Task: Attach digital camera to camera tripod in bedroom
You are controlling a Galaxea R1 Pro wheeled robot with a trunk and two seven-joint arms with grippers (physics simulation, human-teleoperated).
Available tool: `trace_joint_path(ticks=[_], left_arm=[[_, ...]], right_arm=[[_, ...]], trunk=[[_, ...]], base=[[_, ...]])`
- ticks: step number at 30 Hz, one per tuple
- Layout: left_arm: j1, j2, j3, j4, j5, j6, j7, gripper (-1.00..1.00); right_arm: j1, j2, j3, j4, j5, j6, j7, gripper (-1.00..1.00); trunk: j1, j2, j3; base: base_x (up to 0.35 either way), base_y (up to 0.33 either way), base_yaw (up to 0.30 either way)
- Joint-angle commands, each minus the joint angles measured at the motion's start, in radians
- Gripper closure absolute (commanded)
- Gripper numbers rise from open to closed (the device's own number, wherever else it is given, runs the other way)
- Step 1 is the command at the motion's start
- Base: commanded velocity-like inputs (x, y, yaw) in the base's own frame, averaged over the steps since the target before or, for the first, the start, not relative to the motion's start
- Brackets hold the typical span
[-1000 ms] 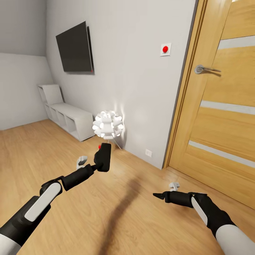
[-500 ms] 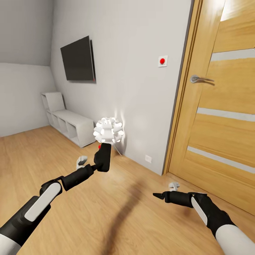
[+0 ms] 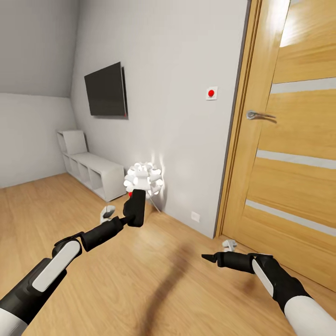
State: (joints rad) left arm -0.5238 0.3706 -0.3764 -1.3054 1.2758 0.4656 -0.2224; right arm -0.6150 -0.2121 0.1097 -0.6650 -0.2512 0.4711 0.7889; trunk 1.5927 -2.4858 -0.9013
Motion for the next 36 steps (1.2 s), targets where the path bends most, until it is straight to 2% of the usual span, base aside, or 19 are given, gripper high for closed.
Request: trace_joint_path(ticks=[1, 31, 36], left_arm=[[-0.001, 0.001, -0.001, 0.0, 0.005, 0.003, -0.001, 1.0], [-0.001, 0.001, -0.001, 0.001, 0.007, 0.003, 0.003, 1.0], [-0.001, 0.001, -0.001, 0.002, 0.007, 0.002, 0.021, 1.0]], right_arm=[[0.0, -0.001, 0.004, -0.001, -0.01, 0.008, -0.002, -1.0], [0.0, 0.0, 0.005, -0.001, -0.01, 0.011, -0.006, -1.0], [0.0, 0.0, 0.005, -0.001, -0.009, 0.01, -0.005, -1.0]], trunk=[[-0.004, 0.007, 0.002], [-0.119, 0.217, 0.096], [-0.138, 0.252, 0.112]], base=[[0.0, 0.0, 0.0], [0.0, 0.0, 0.0], [0.0, 0.0, 0.0]])
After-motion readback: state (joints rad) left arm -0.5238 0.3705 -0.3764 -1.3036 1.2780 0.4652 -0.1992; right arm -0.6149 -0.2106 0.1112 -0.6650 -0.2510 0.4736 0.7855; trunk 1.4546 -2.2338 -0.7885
